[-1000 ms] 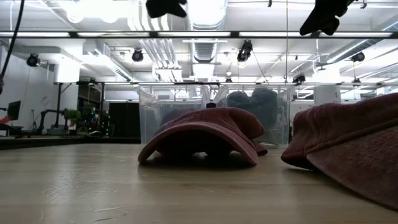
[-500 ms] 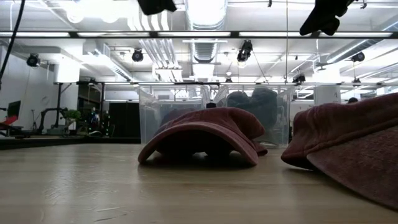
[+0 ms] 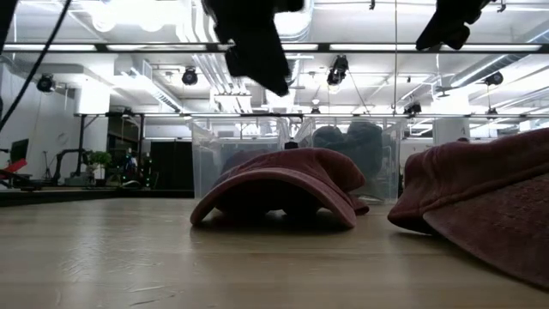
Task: Pick & Place hat
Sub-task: Put the top red cap into the left transparent bin
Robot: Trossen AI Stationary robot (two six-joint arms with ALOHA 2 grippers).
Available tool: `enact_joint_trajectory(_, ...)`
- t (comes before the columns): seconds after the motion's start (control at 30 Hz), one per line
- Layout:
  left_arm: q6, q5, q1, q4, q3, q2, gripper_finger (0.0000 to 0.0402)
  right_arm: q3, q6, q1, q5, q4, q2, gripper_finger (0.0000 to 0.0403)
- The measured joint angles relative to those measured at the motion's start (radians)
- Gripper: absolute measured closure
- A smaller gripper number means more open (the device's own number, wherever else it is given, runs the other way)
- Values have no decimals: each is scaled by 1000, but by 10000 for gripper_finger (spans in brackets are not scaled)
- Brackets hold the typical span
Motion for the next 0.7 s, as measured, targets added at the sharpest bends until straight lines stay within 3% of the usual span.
enact_joint_trajectory(0.33, -125, -16, 7, -1, 119, 199, 227, 0, -43, 0, 0, -10, 0, 344)
enact_joint_trajectory(0.7, -281, -131, 12, -5, 126, 232, 227, 0, -80, 0, 0, -10, 0, 344)
